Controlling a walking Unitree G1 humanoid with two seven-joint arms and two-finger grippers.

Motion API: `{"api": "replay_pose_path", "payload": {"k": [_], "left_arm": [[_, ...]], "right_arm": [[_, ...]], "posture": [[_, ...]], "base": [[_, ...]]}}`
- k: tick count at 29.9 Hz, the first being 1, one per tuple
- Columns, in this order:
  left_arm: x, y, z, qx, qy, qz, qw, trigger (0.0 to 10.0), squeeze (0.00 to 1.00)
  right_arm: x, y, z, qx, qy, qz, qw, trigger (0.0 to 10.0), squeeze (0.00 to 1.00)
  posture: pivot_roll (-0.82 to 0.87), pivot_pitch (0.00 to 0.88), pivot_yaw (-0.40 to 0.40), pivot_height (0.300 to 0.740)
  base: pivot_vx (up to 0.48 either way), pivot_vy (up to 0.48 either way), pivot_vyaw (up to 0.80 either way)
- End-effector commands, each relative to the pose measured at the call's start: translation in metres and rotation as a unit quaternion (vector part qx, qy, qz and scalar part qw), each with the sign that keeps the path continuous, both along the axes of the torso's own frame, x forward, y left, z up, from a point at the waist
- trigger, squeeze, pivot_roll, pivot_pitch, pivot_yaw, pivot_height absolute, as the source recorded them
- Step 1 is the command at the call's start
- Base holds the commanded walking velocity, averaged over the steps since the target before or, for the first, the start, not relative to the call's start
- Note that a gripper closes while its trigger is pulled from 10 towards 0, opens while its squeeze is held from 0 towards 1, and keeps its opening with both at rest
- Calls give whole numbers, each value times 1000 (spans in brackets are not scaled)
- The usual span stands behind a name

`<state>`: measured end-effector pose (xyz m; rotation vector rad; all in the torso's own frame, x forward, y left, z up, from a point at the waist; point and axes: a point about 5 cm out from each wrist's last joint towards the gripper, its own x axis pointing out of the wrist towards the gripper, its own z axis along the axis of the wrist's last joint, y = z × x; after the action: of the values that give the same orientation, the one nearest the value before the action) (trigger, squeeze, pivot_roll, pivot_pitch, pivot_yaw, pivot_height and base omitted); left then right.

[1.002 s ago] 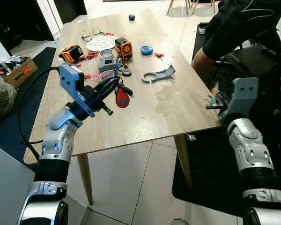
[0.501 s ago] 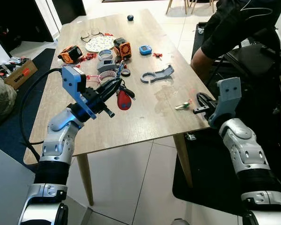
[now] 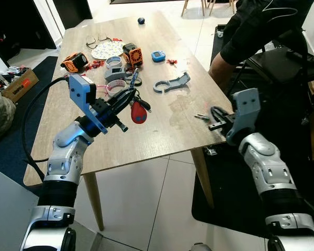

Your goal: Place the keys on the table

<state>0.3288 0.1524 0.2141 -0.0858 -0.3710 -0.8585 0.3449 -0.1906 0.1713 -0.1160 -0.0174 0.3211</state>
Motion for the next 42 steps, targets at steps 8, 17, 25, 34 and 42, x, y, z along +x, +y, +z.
{"api": "replay_pose_path", "payload": {"k": [8,17,25,34,42], "left_arm": [[-1,1,1,2,-1,-2,1000,10000,0],[-1,2,2,2,-3,-2,1000,10000,0],[-1,2,3,4,-5,-3,1000,10000,0],[-1,1,4,3,-7,-5,1000,10000,0],[-1,0,3,3,-8,-8,1000,10000,0]], "right_arm": [[6,26,-1,-14,7,37,999,10000,0],[9,29,-1,-18,11,30,999,10000,518],[13,16,2,-18,2,-10,1000,10000,298],[17,-9,5,-27,-5,-100,995,10000,0],[18,-30,6,-40,-5,-166,985,10000,0]], "posture": [[-145,93,136,740],[-147,91,139,740],[-147,86,138,740],[-147,79,141,740],[-148,78,142,740]], "base": [[0,0,0],[0,0,0],[0,0,0],[0,0,0],[0,0,0]]}}
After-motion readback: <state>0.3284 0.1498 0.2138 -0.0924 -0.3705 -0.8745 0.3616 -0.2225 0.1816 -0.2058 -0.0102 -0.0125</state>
